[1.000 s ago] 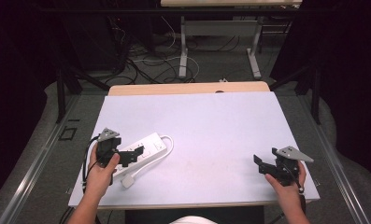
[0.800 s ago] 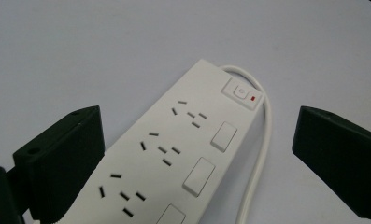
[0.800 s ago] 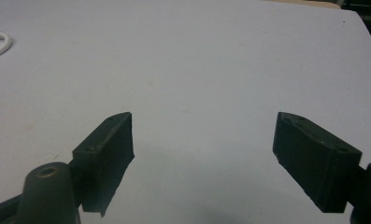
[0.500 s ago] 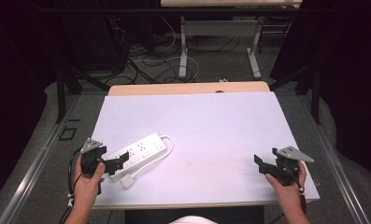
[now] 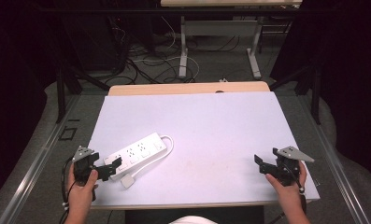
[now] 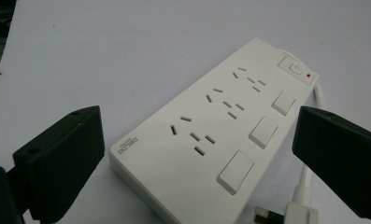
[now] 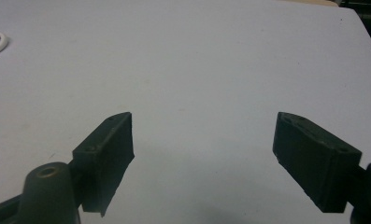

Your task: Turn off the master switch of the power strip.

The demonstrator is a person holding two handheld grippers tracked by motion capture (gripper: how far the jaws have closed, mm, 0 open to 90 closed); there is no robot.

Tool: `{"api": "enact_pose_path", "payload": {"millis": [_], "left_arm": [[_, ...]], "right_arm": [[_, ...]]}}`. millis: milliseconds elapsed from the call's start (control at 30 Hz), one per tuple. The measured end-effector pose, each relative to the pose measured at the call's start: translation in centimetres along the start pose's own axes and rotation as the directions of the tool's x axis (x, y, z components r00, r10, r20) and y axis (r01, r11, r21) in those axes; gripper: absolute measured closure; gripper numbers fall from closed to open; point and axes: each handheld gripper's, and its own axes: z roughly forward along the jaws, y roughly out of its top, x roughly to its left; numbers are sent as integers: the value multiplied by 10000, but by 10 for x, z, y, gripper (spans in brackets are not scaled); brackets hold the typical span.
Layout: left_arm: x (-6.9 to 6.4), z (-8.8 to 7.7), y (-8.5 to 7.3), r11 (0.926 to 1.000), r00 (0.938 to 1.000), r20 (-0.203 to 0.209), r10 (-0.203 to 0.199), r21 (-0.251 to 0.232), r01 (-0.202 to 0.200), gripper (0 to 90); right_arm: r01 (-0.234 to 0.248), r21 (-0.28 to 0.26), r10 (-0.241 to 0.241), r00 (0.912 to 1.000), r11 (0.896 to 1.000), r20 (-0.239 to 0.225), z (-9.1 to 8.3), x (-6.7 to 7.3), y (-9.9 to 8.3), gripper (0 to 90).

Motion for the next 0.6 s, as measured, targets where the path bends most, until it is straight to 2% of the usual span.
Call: {"api": "enact_pose_path", "payload": {"millis": [233, 367, 467, 500, 600], "left_arm": [[10, 3, -7, 9999, 9994, -317, -136, -31, 136, 23], [14, 5, -11, 9995, 9992, -207, -327, -13, 327, 23], [15, 7, -12, 9993, 9991, -236, -364, 3, 364, 24], [16, 8, -13, 9991, 9988, -275, -412, -122, 409, 23], [17, 9, -14, 9989, 9987, -196, -464, 98, 466, 26]], "right_arm": [[-4, -112, 4, 10000, 9999, -23, 2, -1, -1, 198], [-25, 113, 26, 10000, 9999, -13, 1, -2, -1, 198], [-36, -24, 36, 10000, 10000, -65, 2, -2, -2, 198], [-167, 34, 167, 9998, 9999, -92, 2, -1, -2, 198], [-60, -34, 60, 10000, 10000, -22, 3, -1, -2, 198]]}}
